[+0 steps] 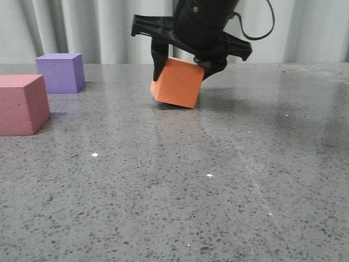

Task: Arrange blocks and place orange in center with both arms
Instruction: 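Carry the orange cube with the right gripper toward the table center and release, then withdraw the open right gripper away from the orange cube, then move the left gripper over the orange cube at the table center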

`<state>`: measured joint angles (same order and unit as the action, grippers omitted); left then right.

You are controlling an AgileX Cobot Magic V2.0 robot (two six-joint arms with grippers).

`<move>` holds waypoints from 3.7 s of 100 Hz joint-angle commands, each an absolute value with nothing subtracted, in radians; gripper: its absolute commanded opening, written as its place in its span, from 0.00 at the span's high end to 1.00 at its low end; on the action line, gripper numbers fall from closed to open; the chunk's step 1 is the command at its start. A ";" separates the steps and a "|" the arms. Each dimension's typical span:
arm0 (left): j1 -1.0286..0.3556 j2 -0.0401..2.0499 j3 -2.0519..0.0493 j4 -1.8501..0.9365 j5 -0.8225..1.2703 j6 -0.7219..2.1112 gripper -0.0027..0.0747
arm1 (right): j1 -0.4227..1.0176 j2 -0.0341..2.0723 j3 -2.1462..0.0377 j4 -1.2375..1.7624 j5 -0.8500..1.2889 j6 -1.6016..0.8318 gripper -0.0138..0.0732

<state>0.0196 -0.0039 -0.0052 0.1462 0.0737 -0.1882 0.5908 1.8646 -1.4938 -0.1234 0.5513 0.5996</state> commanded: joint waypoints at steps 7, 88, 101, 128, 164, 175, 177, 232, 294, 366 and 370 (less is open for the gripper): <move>0.020 -0.035 0.050 0.138 -0.018 -0.191 0.98 | 0.587 1.822 -1.529 -0.142 0.502 0.608 0.48; 0.020 -0.035 0.050 0.138 -0.018 -0.191 0.98 | 0.587 1.704 -1.596 -0.142 0.518 0.581 0.09; 0.020 -0.035 0.050 0.138 -0.018 -0.191 0.98 | 0.584 1.640 -1.599 -0.144 0.545 0.490 0.09; 0.020 -0.035 0.050 0.138 -0.018 -0.191 0.98 | 0.574 1.488 -1.556 -0.335 0.683 0.411 0.09; 0.020 -0.035 0.050 0.138 -0.018 -0.191 0.98 | 0.520 1.179 -1.255 -0.432 0.709 0.413 0.25; 0.020 -0.035 0.050 0.138 -0.018 -0.191 0.98 | 0.496 1.061 -1.148 -0.432 0.710 0.413 0.47; 0.020 -0.035 0.050 0.138 -0.018 -0.191 0.98 | 0.493 1.039 -1.127 -0.432 0.710 0.413 0.52; 0.020 -0.035 0.050 0.138 -0.018 -0.191 0.98 | 0.491 0.608 -0.875 -0.437 0.773 0.413 0.92; 0.020 -0.035 0.050 0.138 -0.018 -0.191 0.98 | 0.429 0.470 -0.699 -0.446 0.651 0.412 0.92; 0.020 -0.035 0.050 0.138 -0.018 -0.191 0.98 | 0.044 -0.032 -0.003 0.006 0.085 0.134 0.92; 0.020 -0.035 0.050 0.138 -0.018 -0.191 0.98 | 0.044 -0.032 0.013 0.006 0.071 0.134 0.92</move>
<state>0.0196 -0.0039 -0.0052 0.1462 0.0717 -0.1882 0.0520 -0.0100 0.0114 0.0000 0.1953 0.1484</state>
